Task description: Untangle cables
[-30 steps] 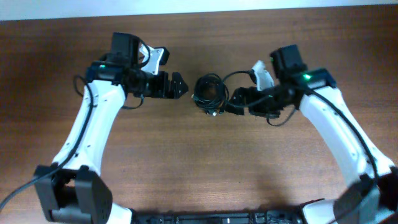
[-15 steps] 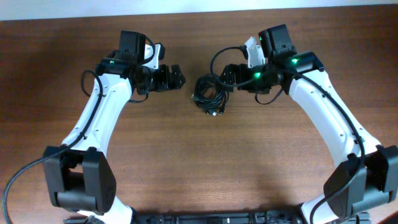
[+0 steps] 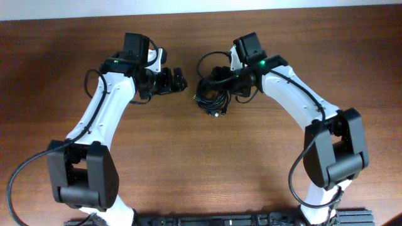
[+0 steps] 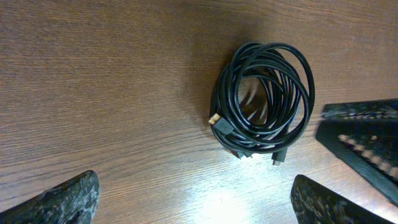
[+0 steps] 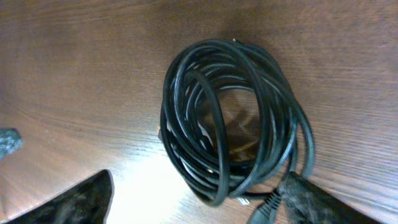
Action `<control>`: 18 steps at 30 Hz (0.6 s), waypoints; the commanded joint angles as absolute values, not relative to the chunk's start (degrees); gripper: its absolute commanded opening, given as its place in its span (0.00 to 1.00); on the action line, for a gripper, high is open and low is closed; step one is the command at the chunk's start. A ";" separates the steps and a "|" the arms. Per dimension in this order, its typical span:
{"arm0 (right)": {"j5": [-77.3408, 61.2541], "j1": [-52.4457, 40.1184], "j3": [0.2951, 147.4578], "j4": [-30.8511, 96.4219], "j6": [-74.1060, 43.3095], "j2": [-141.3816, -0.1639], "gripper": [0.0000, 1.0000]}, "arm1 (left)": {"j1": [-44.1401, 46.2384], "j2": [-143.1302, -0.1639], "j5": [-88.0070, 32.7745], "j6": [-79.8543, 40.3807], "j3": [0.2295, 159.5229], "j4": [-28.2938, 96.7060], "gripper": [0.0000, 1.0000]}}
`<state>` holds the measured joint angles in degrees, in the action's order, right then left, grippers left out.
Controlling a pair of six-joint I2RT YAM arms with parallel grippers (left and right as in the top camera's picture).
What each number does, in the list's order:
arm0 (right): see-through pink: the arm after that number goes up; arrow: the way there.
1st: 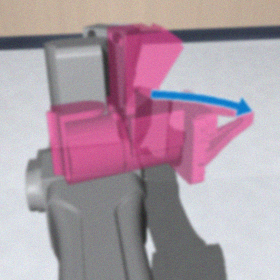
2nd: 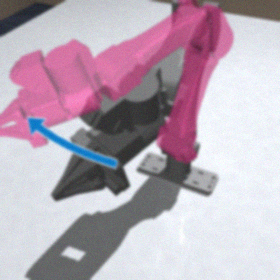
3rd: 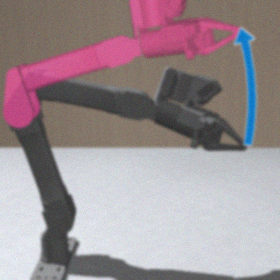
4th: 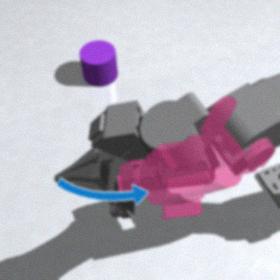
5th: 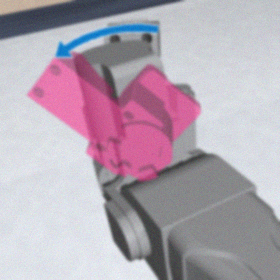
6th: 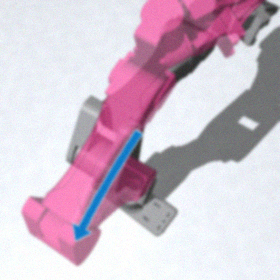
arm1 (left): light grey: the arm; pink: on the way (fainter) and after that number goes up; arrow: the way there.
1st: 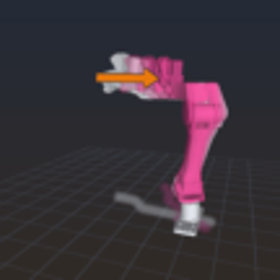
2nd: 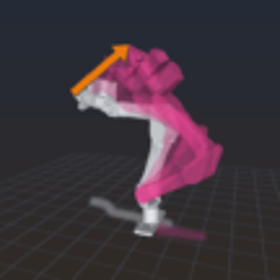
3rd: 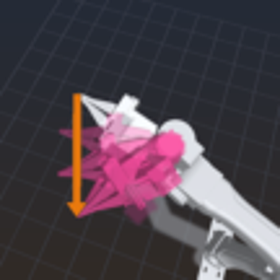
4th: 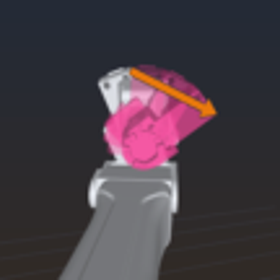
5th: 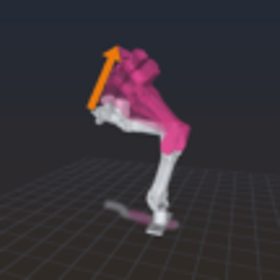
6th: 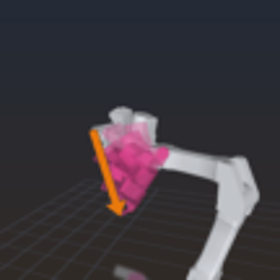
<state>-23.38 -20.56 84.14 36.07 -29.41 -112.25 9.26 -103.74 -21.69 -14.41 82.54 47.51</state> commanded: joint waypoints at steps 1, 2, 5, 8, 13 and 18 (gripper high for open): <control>-23.40 -21.50 84.77 35.00 -29.04 -114.85 0.73 | 9.39 -104.20 -21.15 -14.74 83.57 47.62 0.99; -23.73 -21.54 84.77 34.46 -29.04 -115.11 0.68 | 9.39 -104.20 -21.15 -14.74 83.57 47.62 0.99; -23.66 -21.80 84.77 31.97 -29.02 -115.55 0.63 | 9.39 -104.20 -21.15 -14.74 83.57 47.62 0.99; -21.87 -21.80 84.77 31.70 -28.99 -115.57 0.59 | 9.39 -104.20 -21.15 -14.74 83.57 47.59 0.99; -20.32 -21.80 84.77 31.86 -29.02 -115.68 0.30 | 9.39 -104.20 -21.15 -14.74 83.57 47.57 0.99; -22.44 -21.80 84.84 32.16 -28.99 -115.66 0.04 | 9.39 -104.20 -21.15 -14.74 83.57 47.59 0.99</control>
